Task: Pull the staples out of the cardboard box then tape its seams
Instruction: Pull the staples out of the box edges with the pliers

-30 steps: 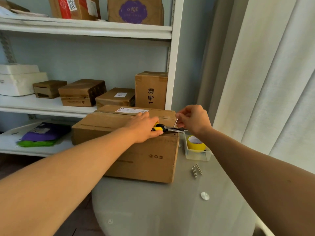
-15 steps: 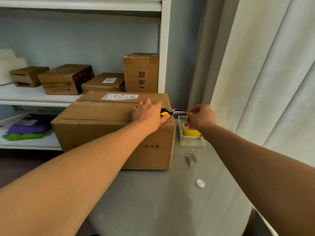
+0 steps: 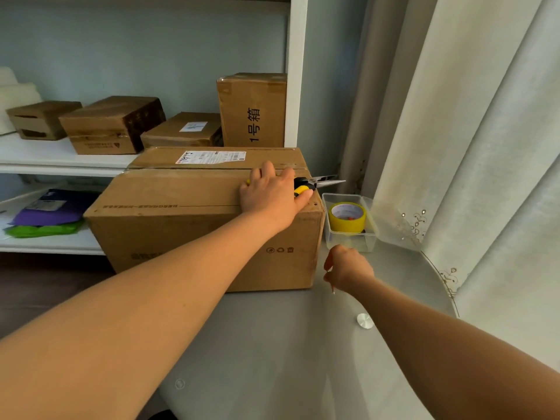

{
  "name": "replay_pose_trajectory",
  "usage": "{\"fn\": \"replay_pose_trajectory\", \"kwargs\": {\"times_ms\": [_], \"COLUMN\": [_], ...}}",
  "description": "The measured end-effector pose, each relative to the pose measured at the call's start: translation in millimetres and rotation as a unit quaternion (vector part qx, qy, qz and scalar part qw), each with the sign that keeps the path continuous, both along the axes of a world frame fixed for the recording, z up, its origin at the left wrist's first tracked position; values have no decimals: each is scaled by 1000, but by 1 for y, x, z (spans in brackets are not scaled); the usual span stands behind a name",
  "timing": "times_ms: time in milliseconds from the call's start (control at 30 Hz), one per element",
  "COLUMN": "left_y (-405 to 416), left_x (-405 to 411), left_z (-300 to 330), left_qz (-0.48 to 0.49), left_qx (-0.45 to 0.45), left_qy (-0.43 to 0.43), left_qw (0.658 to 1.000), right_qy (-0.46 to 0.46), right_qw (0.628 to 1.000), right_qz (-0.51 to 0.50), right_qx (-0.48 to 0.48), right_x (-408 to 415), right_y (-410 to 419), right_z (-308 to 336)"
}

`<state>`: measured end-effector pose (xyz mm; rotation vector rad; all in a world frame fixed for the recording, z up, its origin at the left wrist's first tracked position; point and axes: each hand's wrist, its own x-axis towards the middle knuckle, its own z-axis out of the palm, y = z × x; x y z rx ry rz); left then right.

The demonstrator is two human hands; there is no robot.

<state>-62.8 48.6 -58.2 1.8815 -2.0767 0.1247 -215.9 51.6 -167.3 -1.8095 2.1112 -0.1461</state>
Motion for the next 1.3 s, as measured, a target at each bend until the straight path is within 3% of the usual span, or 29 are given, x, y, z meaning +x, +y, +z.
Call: {"fn": "replay_pose_trajectory", "kwargs": {"times_ms": [200,433,633,700,767,833,1033,1200,1300], "left_y": [0,-1,0,0,3,6,19,26,30], "left_x": [-1,1,1,2,3,7,27,47,53], "left_z": [-2,-4,-4,-2,0,1,8,15,18], "left_qz": [1,-1,-8,-12,-15,-22,-45,-2,-2], "left_qx": [-4,-2,3,10,20,33,68,82,71], "left_qy": [13,8,2,-2,-2,0,2,28,39], "left_qw": [1000,1000,1000,1000,1000,999,997,996,997], "right_qy": [86,86,23,-64,-210,-285,-298,-295,-265], "right_qw": [996,995,997,994,971,952,952,950,962], "right_qz": [17,5,-23,-19,-19,-9,15,95,64], "right_qx": [-33,-50,-69,-86,-111,-112,-72,49,-22], "right_x": [4,0,-15,-15,-10,-1,31,42,39], "right_y": [-1,0,-1,-6,-7,-2,31,51,41], "right_z": [-10,-5,29,40,50,59,76,96,102]}}
